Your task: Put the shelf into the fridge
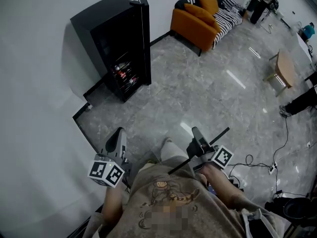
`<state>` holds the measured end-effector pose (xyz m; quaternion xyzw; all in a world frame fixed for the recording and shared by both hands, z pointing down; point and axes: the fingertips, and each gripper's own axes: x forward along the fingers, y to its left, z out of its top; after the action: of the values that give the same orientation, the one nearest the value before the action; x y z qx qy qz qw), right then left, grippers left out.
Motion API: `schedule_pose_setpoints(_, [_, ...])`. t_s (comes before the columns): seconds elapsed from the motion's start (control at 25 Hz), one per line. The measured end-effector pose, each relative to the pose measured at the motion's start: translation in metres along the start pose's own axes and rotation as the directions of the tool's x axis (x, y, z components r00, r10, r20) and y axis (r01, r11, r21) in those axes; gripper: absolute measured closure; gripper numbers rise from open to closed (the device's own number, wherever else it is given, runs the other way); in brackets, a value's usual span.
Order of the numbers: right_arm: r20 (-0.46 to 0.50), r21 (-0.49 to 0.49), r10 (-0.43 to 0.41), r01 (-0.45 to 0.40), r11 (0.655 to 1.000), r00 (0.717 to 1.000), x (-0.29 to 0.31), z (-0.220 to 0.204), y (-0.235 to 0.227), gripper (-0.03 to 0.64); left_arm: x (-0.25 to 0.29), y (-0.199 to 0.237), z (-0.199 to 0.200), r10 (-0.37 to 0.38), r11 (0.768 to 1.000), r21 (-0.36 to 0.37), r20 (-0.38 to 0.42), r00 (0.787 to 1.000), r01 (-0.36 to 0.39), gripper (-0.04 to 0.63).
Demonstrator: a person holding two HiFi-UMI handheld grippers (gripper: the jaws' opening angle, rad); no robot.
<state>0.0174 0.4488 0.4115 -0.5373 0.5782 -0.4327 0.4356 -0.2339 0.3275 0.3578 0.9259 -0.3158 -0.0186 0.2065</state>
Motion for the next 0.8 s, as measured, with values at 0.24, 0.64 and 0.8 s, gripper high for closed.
schedule_pose_setpoints(0.24, [0.049, 0.016, 0.022, -0.023, 1.0, 0.999, 0.028, 0.005, -0.009, 0.591, 0.018, 0.027, 0.004, -0.005, 1.0, -0.003, 0.007, 1.0, 0.005, 0.592])
schedule_pose_setpoints(0.64, [0.024, 0.016, 0.024, -0.024, 1.0, 0.999, 0.086, 0.023, -0.02, 0.591, 0.066, 0.055, 0.012, 0.004, 1.0, -0.013, -0.003, 1.0, -0.004, 0.592])
schedule_pose_setpoints(0.8, [0.01, 0.025, 0.016, -0.016, 1.0, 1.0, 0.104, 0.032, -0.028, 0.591, 0.087, 0.062, 0.011, 0.002, 1.0, -0.028, -0.012, 1.0, -0.003, 0.592])
